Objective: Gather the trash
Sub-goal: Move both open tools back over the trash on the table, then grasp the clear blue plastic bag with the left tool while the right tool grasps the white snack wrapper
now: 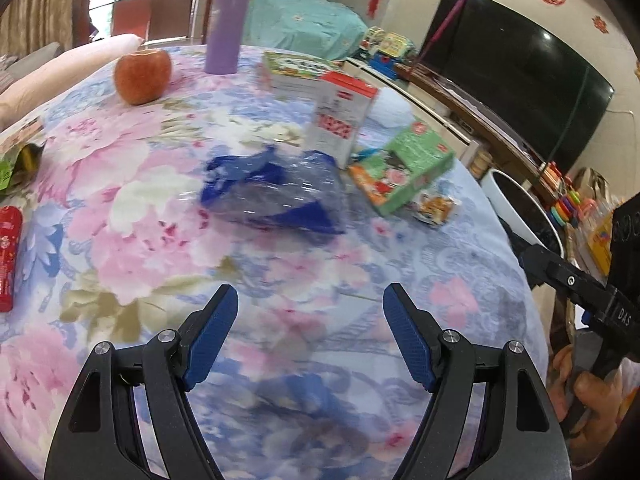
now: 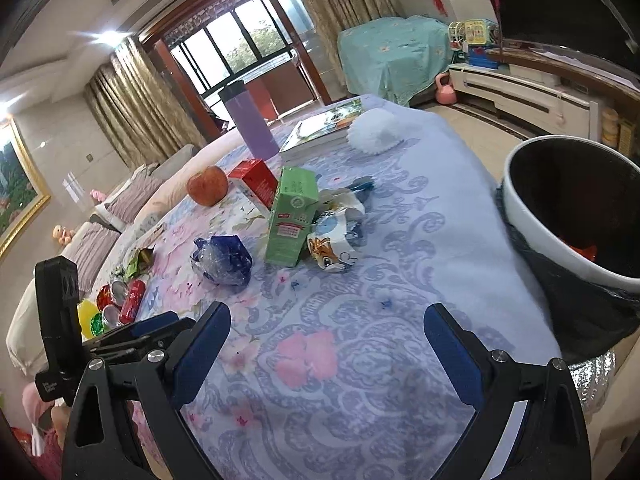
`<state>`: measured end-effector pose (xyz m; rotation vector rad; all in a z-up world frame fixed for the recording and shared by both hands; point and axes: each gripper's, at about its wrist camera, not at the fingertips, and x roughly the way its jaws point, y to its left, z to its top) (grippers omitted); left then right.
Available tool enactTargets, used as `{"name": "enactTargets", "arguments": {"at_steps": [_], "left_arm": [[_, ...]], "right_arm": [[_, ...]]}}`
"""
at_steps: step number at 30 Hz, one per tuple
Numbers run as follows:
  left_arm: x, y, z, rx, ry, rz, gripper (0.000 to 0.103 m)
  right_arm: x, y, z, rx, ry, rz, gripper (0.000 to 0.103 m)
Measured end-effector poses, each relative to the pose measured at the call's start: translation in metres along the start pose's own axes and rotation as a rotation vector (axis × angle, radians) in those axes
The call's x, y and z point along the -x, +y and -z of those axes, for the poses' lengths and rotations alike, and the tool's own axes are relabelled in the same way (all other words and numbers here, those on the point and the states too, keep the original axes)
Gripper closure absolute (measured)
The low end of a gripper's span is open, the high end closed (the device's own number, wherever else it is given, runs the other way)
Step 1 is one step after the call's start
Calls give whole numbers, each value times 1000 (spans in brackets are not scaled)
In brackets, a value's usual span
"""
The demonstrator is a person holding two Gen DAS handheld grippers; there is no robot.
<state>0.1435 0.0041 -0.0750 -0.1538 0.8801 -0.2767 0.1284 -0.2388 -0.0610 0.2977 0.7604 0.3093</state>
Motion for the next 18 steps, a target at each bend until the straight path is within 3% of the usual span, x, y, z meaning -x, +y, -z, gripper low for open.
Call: {"name": "enactTargets", "arguments": {"at_steps": [9, 18], "left_arm": [[-9, 23, -15, 45, 4, -9, 26], [-30, 5, -42, 39, 1, -1, 18]], "right_arm": [[-30, 0, -9, 17, 38, 3, 5], [-60, -8, -28, 29, 61, 22, 6]]}}
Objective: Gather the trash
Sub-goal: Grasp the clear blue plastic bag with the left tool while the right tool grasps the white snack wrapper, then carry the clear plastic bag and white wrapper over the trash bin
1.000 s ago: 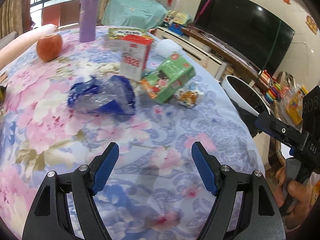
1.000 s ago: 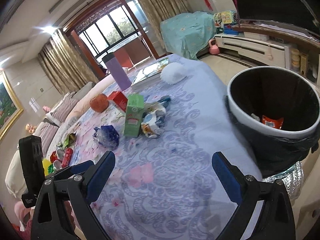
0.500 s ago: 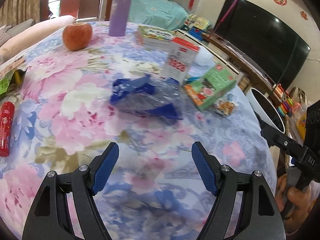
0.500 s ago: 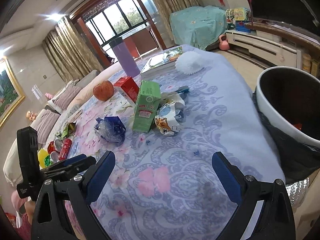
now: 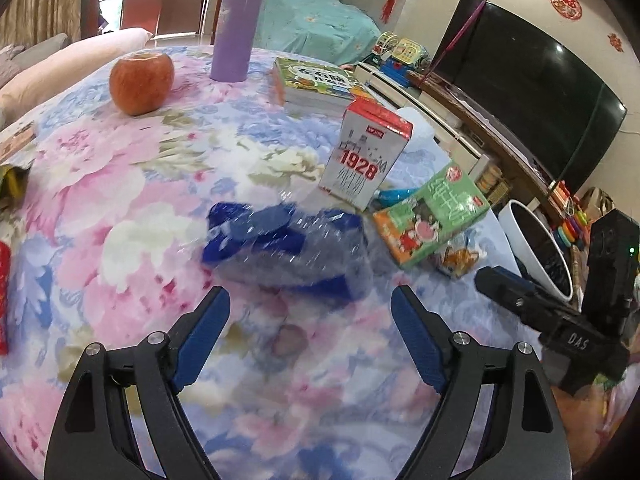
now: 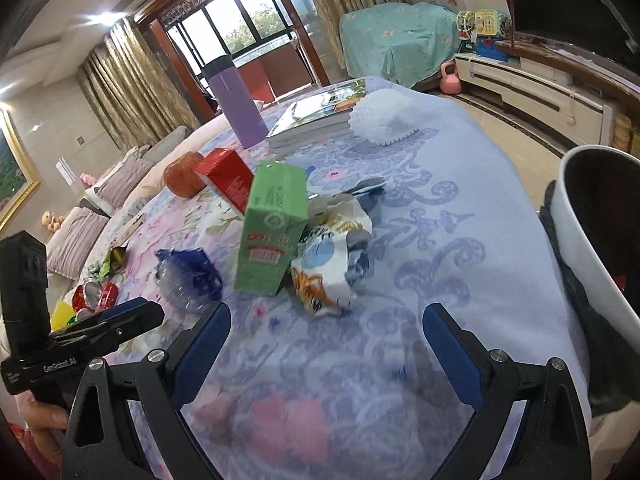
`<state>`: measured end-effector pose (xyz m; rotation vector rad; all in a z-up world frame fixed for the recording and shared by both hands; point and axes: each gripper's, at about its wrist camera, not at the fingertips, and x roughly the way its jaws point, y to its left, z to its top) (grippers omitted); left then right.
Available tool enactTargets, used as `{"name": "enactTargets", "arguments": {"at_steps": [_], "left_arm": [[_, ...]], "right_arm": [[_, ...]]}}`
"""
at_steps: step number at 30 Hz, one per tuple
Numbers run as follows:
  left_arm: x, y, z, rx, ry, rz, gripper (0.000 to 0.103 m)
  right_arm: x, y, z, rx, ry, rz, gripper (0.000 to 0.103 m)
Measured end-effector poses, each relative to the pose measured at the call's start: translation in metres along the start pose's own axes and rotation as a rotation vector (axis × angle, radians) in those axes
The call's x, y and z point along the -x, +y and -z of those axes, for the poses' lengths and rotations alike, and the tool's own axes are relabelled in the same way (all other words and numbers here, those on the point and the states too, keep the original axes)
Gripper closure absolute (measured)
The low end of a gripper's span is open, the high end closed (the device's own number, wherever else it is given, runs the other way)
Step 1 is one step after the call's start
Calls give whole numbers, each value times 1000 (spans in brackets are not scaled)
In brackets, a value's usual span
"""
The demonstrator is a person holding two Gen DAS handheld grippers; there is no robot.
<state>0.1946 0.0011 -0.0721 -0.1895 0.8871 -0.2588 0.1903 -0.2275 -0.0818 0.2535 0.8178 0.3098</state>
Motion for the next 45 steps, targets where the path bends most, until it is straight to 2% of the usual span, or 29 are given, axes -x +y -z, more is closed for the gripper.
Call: {"name": "enactTargets", "arguments": {"at_steps": [2, 5, 7, 8, 9, 10, 11, 13, 17, 25, 34, 45], "left_arm": [[-10, -3, -6, 4, 8, -18, 17], [-27, -2, -11, 27, 23, -40, 17], [-37, 0, -13, 32, 22, -60, 19], [-41, 1, -13, 34, 24, -62, 30], [-42, 2, -13, 34, 27, -62, 36], [-42, 2, -13, 30, 21, -66, 44], [-41, 3, -13, 25, 12, -61, 59], [-39, 5, -13, 22, 10, -45, 61], [-29, 6, -8, 8, -11, -47, 68], [-3, -12, 10, -50, -25, 0, 70], [16, -66, 28, -162, -30, 87, 70], [12, -124, 31, -293, -8, 166, 70]], "right_arm": [[-6, -1, -5, 2, 4, 2, 8], [-15, -2, -11, 14, 8, 12, 18], [-23, -3, -14, 24, 24, 15, 35], [-27, -3, -14, 24, 38, 8, 42], [-29, -2, -13, 23, 44, 1, 55], [-30, -3, -13, 22, 47, -9, 59], [-28, -3, -11, 26, 41, -12, 59], [-23, -3, -8, 31, 31, -23, 68], [-12, -5, -4, 22, 16, -26, 72], [26, -18, 10, 1, -26, -15, 73], [59, -25, 17, -12, -71, -1, 73], [93, -46, 21, -46, -131, 34, 73]]}}
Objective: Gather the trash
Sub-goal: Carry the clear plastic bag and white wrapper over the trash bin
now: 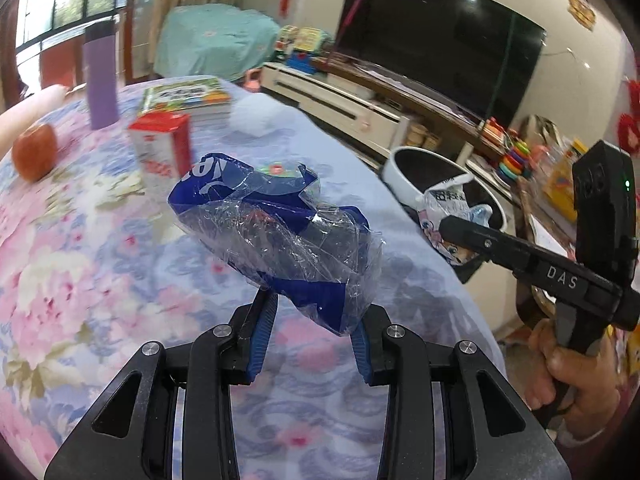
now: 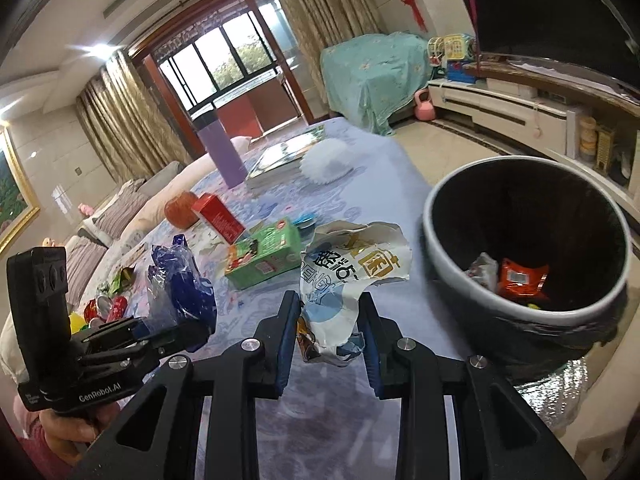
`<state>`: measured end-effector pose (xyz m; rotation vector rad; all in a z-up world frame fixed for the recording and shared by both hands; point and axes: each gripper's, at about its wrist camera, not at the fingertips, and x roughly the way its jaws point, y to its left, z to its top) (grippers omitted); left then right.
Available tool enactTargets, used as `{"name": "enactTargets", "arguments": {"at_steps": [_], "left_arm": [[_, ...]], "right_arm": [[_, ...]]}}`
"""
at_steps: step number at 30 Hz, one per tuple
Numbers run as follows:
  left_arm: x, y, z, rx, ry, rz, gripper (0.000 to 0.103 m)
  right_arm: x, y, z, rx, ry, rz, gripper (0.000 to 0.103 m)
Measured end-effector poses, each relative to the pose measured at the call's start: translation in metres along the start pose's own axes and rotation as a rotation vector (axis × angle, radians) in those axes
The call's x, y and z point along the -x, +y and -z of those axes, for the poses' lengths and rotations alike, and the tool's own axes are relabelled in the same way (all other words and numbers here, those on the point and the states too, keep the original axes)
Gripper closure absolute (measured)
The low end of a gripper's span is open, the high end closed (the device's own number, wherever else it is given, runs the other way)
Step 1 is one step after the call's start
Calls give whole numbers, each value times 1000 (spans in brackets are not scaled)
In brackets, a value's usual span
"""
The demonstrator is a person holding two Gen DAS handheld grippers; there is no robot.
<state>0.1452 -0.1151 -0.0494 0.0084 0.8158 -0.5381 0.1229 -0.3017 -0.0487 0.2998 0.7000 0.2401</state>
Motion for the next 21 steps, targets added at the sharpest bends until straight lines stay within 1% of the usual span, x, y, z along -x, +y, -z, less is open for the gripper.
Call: {"name": "enactTargets", "arguments": {"at_steps": [5, 13, 21], "left_arm": [[-10, -20, -5, -48, 11, 27, 70], [-20, -49, -12, -97, 22, 64, 70], [-29, -62, -15, -125, 36, 82, 70]], "right_arm": [[12, -17, 0, -22, -23, 26, 73], [27, -37, -1, -48, -44, 64, 73], [36, -51, 0, -64, -54, 78, 73]]}}
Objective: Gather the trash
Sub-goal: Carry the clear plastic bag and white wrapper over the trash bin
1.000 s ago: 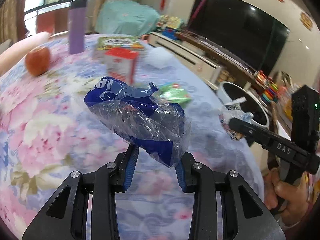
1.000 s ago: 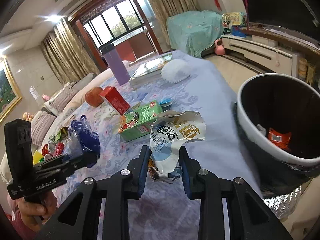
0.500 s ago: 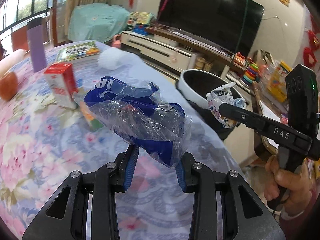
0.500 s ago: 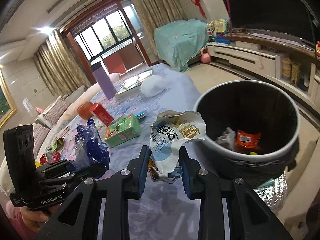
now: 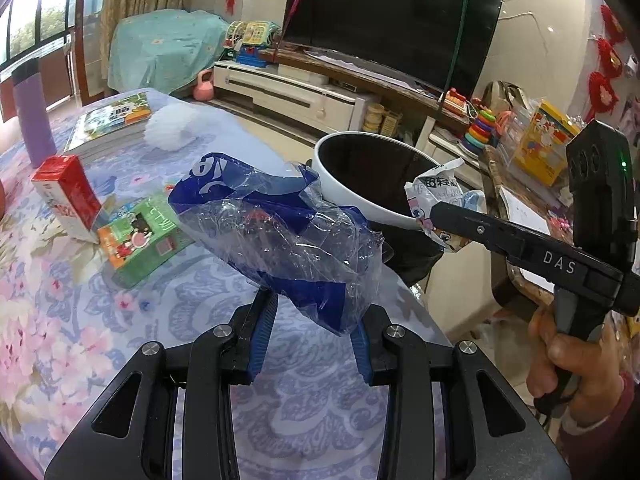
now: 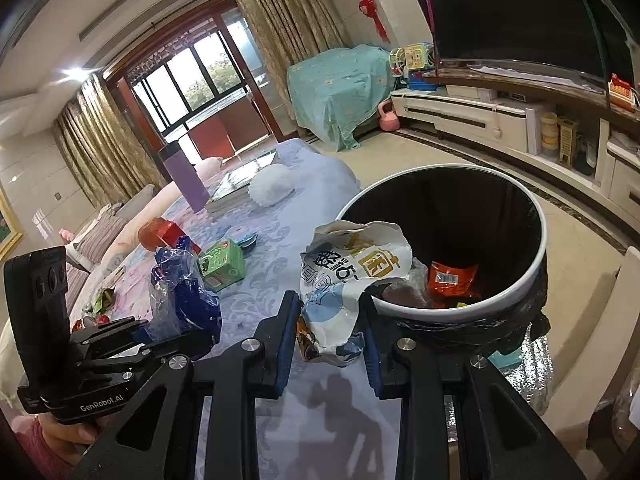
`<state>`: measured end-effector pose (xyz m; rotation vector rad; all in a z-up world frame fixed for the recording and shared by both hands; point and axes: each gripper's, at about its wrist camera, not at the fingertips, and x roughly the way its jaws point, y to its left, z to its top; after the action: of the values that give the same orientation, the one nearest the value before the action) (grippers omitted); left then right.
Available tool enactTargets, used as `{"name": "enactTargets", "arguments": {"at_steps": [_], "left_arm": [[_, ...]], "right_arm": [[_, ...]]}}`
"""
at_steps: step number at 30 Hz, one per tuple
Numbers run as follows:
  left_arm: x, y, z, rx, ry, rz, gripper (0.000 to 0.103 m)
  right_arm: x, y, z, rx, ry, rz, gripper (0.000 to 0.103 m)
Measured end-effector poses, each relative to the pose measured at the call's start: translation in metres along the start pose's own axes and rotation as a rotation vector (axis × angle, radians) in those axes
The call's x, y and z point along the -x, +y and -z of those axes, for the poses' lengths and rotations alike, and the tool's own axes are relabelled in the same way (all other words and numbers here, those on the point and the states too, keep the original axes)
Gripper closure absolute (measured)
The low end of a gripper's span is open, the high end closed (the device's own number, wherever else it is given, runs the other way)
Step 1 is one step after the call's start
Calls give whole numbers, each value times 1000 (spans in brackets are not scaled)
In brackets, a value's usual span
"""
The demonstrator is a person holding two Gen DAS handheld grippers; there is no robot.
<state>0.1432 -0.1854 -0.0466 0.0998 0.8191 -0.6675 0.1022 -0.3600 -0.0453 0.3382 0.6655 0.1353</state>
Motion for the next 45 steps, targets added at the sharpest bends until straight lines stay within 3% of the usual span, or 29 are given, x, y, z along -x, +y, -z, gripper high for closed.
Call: {"name": "enactTargets", "arguments": {"at_steps": [21, 45], "left_arm": [[-16, -19, -14, -42, 20, 21, 70], [-57, -57, -57, -118, 52, 98, 70]], "right_arm": [[8, -18, -4, -31, -12, 20, 73], [6, -60, -29, -66, -27, 74, 73]]}}
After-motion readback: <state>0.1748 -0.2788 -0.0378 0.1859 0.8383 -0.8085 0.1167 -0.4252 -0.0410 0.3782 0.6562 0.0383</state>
